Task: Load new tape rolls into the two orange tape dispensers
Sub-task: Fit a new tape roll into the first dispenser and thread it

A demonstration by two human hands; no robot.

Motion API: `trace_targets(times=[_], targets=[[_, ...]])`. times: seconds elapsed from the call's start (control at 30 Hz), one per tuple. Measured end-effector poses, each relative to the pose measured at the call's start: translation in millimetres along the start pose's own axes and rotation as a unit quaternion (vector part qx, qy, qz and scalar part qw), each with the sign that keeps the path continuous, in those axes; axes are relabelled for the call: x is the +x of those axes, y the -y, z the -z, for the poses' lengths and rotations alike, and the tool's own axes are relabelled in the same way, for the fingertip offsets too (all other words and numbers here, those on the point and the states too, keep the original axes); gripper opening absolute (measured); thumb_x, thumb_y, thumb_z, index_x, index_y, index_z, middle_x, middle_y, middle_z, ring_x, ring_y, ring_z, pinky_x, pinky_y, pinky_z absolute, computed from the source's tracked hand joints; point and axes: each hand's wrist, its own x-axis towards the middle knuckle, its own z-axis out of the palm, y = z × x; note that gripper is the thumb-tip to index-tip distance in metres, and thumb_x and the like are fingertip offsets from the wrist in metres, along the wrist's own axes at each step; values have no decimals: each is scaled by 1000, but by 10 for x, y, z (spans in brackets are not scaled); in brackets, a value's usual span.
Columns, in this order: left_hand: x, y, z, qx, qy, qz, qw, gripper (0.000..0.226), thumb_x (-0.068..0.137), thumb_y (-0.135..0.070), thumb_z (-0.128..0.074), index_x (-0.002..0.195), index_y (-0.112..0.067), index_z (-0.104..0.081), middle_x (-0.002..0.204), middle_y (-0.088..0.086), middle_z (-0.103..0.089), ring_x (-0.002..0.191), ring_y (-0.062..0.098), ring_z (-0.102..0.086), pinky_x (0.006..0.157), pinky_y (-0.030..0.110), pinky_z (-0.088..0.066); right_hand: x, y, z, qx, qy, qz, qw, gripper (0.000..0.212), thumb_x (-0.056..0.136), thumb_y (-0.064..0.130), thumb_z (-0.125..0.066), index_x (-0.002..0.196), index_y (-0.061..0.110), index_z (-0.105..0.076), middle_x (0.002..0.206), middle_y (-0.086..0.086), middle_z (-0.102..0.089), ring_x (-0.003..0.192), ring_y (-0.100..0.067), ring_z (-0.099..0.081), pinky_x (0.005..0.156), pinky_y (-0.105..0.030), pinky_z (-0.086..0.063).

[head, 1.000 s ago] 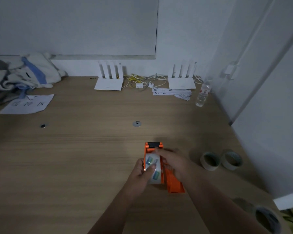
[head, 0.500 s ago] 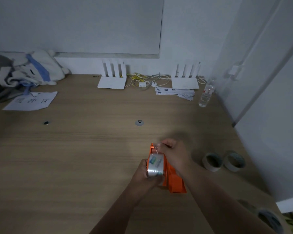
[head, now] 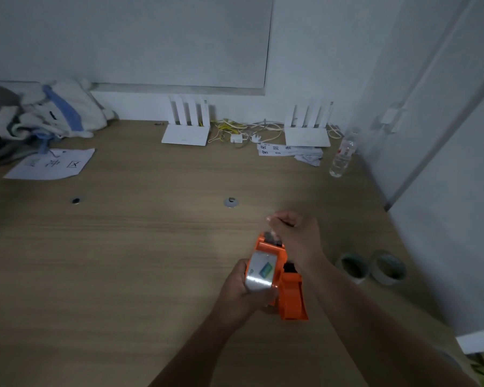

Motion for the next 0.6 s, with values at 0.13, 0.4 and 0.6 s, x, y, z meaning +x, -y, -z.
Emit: trace_targets(times=[0.13,0.4,0.6], targets=[[33,9,-2,18,-41,-16,999,39,76,3,-76,109,-9,-60,94,5,-75,82,14,-72,64,27,-57,-27,94,4,-8,-1,24,1000,12,78,29,-75,67,34,-73,64,6,-73,63,-14,-69,69,-40,-58],[130,-56,-5,45,-114,-20,992,18,76,-9,-79,92,-9,-70,81,6,-77,71,16,-71,62,29,-58,34,287,0,31,-16,58,998,13,84,17,-71,71,15,-72,62,1,-67,55,-5,-62,53,-13,-47],[83,-86,60,59,-45,-28,997,45,65,2,-84,102,-15,-64,87,-7,-77,77,8,-72,60,21,-55,80,291,17,32,-46,44,997,17,83,20,-72,67,17,-71,60,-1,-67,54,-3,-60,57,-24,-49]])
